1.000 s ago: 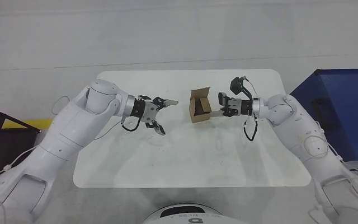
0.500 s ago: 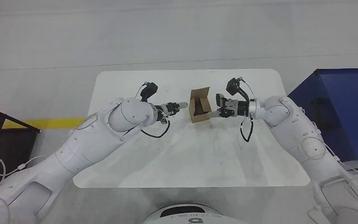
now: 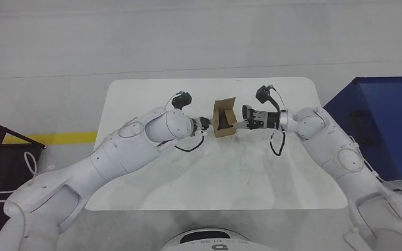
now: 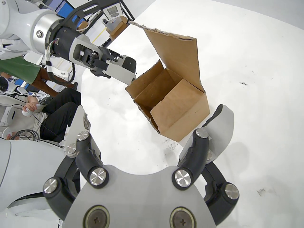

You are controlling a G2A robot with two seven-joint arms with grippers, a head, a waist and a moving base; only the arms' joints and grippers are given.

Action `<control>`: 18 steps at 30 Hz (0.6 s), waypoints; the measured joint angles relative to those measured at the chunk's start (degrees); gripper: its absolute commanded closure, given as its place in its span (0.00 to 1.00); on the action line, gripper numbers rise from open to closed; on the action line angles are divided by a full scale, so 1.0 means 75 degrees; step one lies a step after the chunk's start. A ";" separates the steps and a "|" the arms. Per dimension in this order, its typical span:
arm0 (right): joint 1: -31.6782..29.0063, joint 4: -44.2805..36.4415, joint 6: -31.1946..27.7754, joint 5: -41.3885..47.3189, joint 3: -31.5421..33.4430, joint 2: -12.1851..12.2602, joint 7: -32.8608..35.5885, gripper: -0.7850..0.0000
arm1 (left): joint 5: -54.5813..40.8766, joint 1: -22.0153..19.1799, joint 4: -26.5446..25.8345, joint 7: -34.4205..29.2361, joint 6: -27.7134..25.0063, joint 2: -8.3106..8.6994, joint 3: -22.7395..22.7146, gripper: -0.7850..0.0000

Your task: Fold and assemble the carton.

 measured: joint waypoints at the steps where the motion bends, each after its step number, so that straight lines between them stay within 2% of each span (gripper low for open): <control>1: 0.0063 0.0080 0.0023 0.0089 -0.0064 -0.0031 0.0078 0.00 | 0.0010 -0.0045 0.0110 0.0016 0.0014 -0.0088 0.0054 0.07; 8: 0.0552 0.0658 -0.0069 0.0538 -0.0532 -0.0286 0.0517 0.00 | -0.0069 -0.0266 0.0770 0.0036 0.0009 -0.0623 0.0191 0.01; 11: 0.0705 0.0851 -0.0168 0.0744 -0.0722 -0.0391 0.0715 0.00 | -0.0036 -0.0329 0.1002 0.0008 0.0044 -0.0790 0.0221 0.07; 12: 0.0769 0.0914 -0.0211 0.0814 -0.0795 -0.0432 0.0803 0.00 | -0.0010 -0.0350 0.1086 0.0000 0.0075 -0.0853 0.0236 0.14; 13: 0.0815 0.0962 -0.0237 0.0858 -0.0842 -0.0461 0.0849 0.00 | 0.0012 -0.0364 0.1146 -0.0006 0.0095 -0.0899 0.0249 0.41; 14: 0.0856 0.1010 -0.0258 0.0892 -0.0884 -0.0488 0.0879 0.00 | 0.0033 -0.0378 0.1203 -0.0019 0.0112 -0.0943 0.0260 0.58; 15: 0.0907 0.1077 -0.0286 0.0916 -0.0931 -0.0521 0.0904 0.00 | 0.0053 -0.0395 0.1275 -0.0051 0.0127 -0.0999 0.0272 0.71; 16: 0.0941 0.1127 -0.0310 0.0930 -0.0959 -0.0542 0.0912 0.00 | 0.0061 -0.0409 0.1328 -0.0088 0.0134 -0.1038 0.0276 0.79; 17: 0.0969 0.1176 -0.0337 0.0943 -0.0983 -0.0562 0.0915 0.00 | 0.0074 -0.0425 0.1379 -0.0121 0.0138 -0.1074 0.0278 0.94; 18: 0.1000 0.1238 -0.0374 0.0959 -0.1010 -0.0585 0.0917 0.01 | 0.0108 -0.0444 0.1441 -0.0151 0.0145 -0.1119 0.0280 1.00</control>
